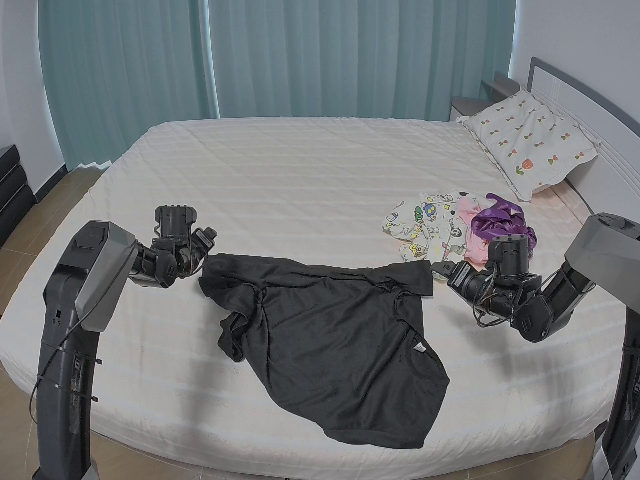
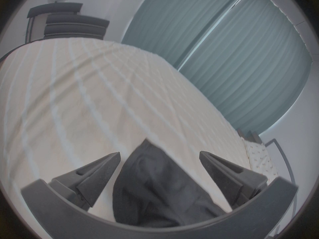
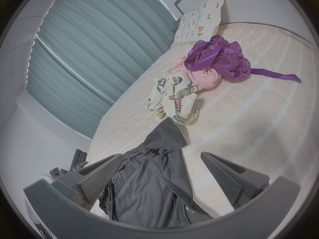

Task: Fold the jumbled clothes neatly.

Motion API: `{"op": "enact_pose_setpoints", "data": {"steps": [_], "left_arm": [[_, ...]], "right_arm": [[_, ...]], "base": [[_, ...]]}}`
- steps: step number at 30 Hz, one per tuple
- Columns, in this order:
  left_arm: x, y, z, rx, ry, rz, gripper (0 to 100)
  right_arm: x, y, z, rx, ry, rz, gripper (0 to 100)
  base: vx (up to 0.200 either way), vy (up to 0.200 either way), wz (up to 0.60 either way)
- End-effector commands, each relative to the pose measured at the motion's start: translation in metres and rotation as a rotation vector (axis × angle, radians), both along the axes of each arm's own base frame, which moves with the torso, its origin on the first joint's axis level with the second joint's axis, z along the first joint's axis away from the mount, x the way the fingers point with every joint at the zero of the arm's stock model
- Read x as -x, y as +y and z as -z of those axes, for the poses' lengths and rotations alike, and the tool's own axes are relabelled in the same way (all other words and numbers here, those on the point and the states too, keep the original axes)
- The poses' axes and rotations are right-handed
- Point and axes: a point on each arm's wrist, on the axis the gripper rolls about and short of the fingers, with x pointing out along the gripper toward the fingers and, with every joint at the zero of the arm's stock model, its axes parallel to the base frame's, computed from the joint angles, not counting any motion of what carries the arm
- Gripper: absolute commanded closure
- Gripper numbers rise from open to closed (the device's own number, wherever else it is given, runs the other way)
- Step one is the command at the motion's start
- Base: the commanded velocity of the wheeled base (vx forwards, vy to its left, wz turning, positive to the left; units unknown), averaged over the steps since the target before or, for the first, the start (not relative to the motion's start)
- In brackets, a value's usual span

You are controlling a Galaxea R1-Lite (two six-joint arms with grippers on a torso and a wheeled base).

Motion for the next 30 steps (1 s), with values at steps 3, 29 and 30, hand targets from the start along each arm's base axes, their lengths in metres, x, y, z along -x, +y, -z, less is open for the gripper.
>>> {"op": "enact_pose_setpoints", "data": {"steps": [3, 29, 30], "left_arm": [[0.091, -0.048, -0.023, 0.056, 0.135, 0.282, 0], [0.182, -0.066, 0.034, -0.199, 0.323, 0.517, 0], [0.181, -0.068, 0.036, -0.205, 0.325, 0.517, 0]], "right_arm": [[0.008, 0.002, -0.006, -0.001, 0.000, -0.010, 0], [0.023, 0.005, -0.011, 0.000, 0.009, -0.027, 0], [0.023, 0.006, -0.011, 0.000, 0.009, -0.029, 0]], "base": [[0.000, 0.000, 0.00], [0.000, 0.000, 0.00], [0.000, 0.000, 0.00]]}}
